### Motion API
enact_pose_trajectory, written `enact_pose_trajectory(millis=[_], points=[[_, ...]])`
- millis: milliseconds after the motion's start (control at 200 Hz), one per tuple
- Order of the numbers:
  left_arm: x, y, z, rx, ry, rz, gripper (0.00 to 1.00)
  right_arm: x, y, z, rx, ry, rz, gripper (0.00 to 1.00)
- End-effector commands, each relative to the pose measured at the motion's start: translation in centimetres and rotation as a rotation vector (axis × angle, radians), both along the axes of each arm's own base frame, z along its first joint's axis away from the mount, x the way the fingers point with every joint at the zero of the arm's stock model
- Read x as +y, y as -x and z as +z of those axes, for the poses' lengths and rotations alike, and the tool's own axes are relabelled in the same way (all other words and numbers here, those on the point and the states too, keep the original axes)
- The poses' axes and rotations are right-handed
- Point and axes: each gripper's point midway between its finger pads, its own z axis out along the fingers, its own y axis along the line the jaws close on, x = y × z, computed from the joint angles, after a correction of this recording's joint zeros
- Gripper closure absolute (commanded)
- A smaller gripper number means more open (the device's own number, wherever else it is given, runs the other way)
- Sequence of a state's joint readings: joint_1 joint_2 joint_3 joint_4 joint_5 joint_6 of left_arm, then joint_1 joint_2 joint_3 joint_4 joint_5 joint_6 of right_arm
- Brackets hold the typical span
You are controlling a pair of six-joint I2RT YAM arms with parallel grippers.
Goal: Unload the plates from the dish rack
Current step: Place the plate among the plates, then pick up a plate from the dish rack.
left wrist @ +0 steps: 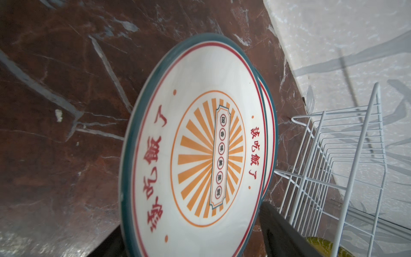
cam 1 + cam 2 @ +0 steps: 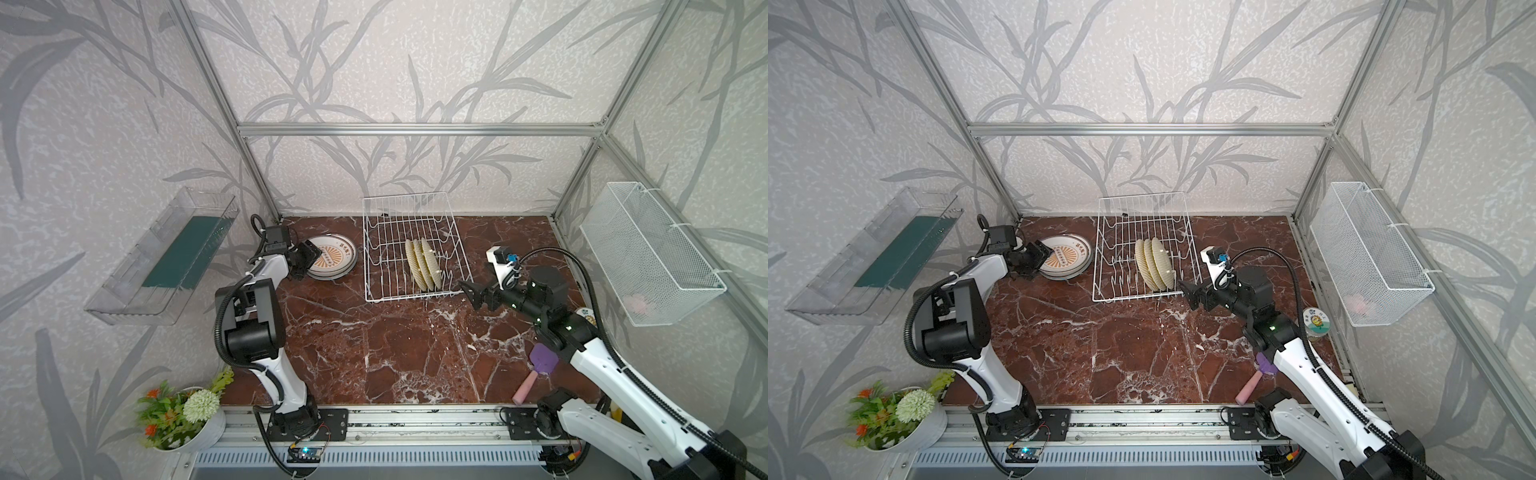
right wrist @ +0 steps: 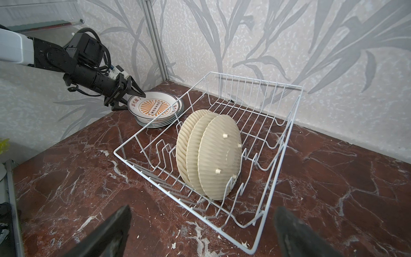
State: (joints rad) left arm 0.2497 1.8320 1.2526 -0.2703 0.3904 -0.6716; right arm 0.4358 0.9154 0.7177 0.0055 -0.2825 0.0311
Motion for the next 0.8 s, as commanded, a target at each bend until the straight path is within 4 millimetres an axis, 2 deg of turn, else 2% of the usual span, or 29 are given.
enact_pose_trajectory(millis=[0, 555, 680, 795], points=[[-0.1, 0.4, -0.6, 0.058, -0.022, -0.04, 0.2, 0.8, -0.2, 0.5, -0.019, -0.025, 0.028, 0.01], [0.4, 0.8, -0.1, 0.146, -0.138, -0.096, 0.16, 1.1, -0.5, 0.1, -0.029, -0.012, 0.041, 0.01], [1.4, 1.6, 1.1, 0.135, -0.213, -0.057, 0.15, 0.9, -0.5, 0.2, -0.019, -0.011, 0.034, 0.01], [1.6, 2.2, 3.6, 0.082, -0.272, -0.049, 0.13, 0.6, -0.4, 0.2, -0.008, -0.019, 0.009, 0.01]])
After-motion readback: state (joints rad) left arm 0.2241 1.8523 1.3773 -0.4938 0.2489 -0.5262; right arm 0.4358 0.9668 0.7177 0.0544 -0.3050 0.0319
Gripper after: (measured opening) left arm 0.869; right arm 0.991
